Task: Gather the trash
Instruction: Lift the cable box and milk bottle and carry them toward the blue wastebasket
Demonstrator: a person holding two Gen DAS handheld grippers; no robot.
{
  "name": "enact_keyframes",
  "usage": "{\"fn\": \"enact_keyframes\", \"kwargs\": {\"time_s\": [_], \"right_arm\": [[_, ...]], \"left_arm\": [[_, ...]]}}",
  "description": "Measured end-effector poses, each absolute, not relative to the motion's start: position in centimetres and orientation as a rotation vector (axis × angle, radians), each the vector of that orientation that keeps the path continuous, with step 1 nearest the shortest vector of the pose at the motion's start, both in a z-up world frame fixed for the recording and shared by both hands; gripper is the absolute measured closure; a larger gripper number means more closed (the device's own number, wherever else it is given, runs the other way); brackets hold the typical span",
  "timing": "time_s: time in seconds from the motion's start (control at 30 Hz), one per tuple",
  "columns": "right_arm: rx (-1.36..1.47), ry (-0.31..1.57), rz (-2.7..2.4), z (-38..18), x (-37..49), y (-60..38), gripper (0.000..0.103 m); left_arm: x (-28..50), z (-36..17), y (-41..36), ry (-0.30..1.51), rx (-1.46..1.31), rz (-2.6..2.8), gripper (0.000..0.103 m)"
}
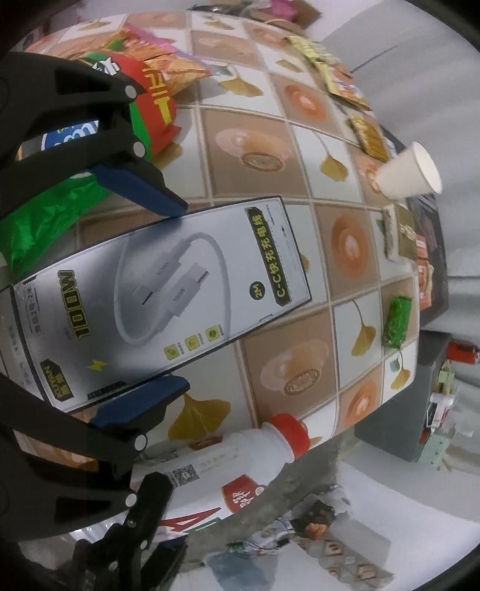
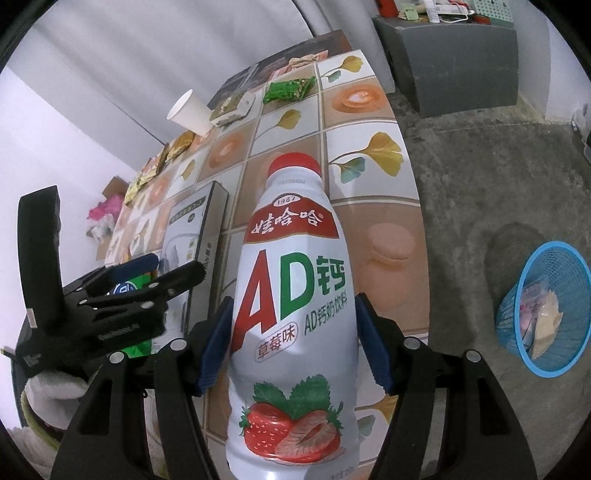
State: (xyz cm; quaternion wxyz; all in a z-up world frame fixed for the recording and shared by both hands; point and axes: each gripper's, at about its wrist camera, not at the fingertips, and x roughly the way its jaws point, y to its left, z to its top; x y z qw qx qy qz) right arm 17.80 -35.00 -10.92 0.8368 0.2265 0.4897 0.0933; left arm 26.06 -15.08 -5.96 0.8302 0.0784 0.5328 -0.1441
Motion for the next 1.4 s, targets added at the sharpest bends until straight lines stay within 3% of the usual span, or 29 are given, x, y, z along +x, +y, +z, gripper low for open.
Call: {"fn": "enact_keyframes", "kwargs": {"time_s": [0.77, 1.4], "right_arm": [[0.444, 1.044, 0.168, -11.3, 18.6, -34.2, 0.043], [0.495, 1.009, 0.173, -10.8, 17.6, -34.8, 0.044]], "left_arm": [[27.1, -7.4, -15.1, 1.144, 0.165, -0.287, 0.016], [24.9, -3.6, -15.4, 1.001, 0.187, -0.291, 0.017]]}}
